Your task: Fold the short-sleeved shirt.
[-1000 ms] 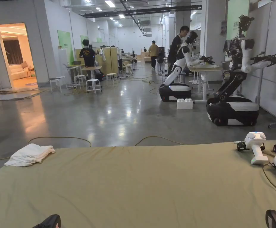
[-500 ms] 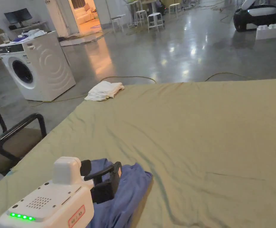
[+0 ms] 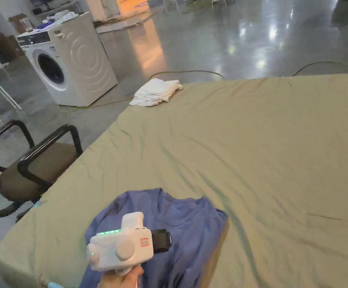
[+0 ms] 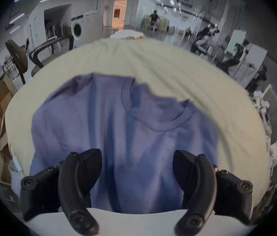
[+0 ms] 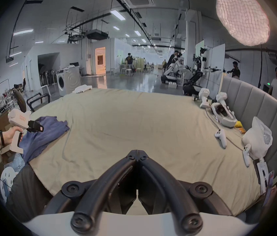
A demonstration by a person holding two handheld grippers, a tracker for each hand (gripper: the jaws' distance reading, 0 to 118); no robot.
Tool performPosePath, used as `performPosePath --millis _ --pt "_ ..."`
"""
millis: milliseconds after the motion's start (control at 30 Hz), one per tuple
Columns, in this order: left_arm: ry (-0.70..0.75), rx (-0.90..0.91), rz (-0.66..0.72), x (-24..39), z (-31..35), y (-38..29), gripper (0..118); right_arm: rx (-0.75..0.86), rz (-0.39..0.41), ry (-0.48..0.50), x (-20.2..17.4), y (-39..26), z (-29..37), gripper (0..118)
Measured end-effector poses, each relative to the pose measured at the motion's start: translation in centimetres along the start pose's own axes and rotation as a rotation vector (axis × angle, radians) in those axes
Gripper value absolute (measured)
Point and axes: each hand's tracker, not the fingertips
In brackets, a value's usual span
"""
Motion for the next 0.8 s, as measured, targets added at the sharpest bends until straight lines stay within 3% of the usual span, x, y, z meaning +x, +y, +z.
performPosePath --millis 33,100,133,267,367,500,667,800 --pt "0.03 -0.027 -0.051 0.3 -0.8 -0.3 88 -0.018 0.007 -0.01 -0.2 -0.2 -0.3 0" --pt "0.112 -0.015 -0.131 1.0 -1.5 -1.5 65 -0.026 0.013 -0.011 -0.5 -0.7 -0.5 0" --pt "0.081 0.033 -0.115 1.3 -1.1 -1.5 64 -0.028 0.012 -0.008 -0.6 -0.8 -0.4 0" --pt "0.029 -0.008 -0.077 1.8 -1.2 -0.9 9 -0.037 -0.009 0.008 -0.8 -1.2 -0.2 0" --pt "0.022 -0.04 0.0 1.9 -0.3 0.9 5 -0.025 -0.019 0.016 -0.5 -1.2 0.9 0" --pt "-0.165 0.202 0.045 4.2 7.7 4.7 5 -0.004 -0.028 0.009 0.8 -1.3 2.6 0" --pt "-0.376 0.368 -0.059 11.9 14.5 8.3 5 0.01 -0.073 -0.032 2.2 -1.9 4.7 0" --pt "-0.534 0.358 -0.259 23.4 15.4 7.6 5 0.042 -0.118 -0.067 3.4 -2.7 7.1 0"
